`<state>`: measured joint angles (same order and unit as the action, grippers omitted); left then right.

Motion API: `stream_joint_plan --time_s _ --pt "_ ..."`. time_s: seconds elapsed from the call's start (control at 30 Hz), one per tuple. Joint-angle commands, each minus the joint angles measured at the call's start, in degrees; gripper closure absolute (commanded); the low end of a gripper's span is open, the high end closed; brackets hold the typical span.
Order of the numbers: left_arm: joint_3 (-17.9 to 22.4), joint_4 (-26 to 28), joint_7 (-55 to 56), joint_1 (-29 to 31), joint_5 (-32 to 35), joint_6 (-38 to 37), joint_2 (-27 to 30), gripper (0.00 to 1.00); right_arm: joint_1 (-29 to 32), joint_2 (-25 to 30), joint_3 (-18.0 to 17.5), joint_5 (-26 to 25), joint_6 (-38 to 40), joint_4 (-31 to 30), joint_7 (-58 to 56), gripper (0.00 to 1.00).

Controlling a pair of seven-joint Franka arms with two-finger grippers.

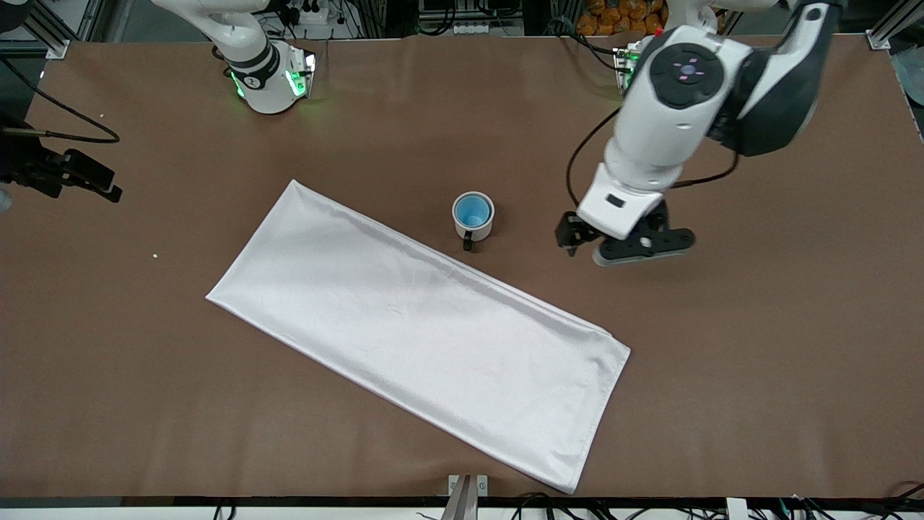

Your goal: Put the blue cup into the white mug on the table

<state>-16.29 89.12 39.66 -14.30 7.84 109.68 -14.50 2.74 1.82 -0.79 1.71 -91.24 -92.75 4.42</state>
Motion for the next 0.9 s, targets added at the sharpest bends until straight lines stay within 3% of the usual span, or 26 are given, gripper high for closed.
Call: stream_joint_plan --time_s 0.0,0.87 --pt "-0.58 0.09 -8.6 5.93 0.69 -2.01 1.93 0.0 0.6 0.73 -0.44 -0.91 0.01 -0.76 0.33 0.0" --pt "-0.67 0.09 -22.87 20.45 -1.24 -6.23 6.67 0.0 0.43 0.64 -0.44 -1.09 0.1 -0.85 0.42 0.0"
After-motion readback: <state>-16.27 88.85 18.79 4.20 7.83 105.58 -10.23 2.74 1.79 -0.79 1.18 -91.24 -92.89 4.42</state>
